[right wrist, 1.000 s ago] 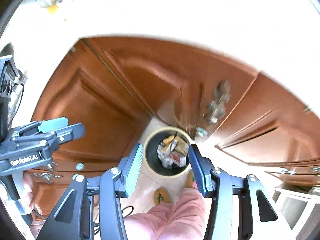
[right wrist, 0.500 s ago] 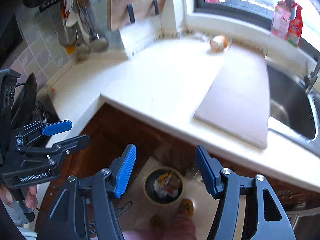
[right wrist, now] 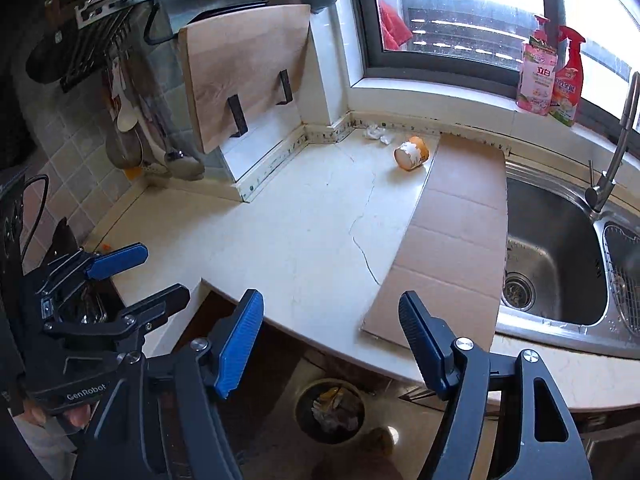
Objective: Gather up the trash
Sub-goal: 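Raise both open tools back toward the counter, then grasp the orange DC cake cup with the right tool while the left tool grasps the plastic wrap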
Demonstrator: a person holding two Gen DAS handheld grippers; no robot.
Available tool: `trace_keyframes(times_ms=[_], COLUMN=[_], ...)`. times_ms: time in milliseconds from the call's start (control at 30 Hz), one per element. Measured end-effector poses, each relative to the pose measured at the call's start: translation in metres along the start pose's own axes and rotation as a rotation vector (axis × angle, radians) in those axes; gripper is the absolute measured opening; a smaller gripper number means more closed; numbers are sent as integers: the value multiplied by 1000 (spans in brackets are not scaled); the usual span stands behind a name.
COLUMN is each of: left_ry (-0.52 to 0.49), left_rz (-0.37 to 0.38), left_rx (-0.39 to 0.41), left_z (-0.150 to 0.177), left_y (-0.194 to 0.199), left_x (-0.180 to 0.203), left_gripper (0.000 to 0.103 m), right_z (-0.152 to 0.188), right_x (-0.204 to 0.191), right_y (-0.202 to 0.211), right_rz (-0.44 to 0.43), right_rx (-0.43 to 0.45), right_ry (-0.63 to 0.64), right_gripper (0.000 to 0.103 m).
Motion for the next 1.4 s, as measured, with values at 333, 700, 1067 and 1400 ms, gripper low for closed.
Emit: trace_keyframes(times_ms=[333, 700, 1067, 1400], left_ry=[-28, 76, 183, 191], left_rz=[-48, -79, -124, -138], left_rx=[57, -74, -205, -253], left_z=[-129, -240, -249, -247], left_y=[-44, -207, -338, -381], left_x=[1, -15, -43, -47], left_gripper=[69, 69, 69, 69], right_z=[-140, -257, -263, -252], right_x=[82, 215, 259, 255], right_y=[-50, -207, -381, -443], right_rz=[-41, -103, -106, -88], right_rx=[-2, -99, -300, -350], right_ry=[-165, -435, -502, -400], right_gripper=[73, 73, 73, 53])
Point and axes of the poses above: each gripper's, at about its wrist camera, not at the fingertips, and y roughly against the way its jaws point, x to its right, z to its underside, the point moved 9 cm from there along -y, roughly the way its jaws point, and after that the axes turned 6 degrees about -z, right-handed, at the moved point
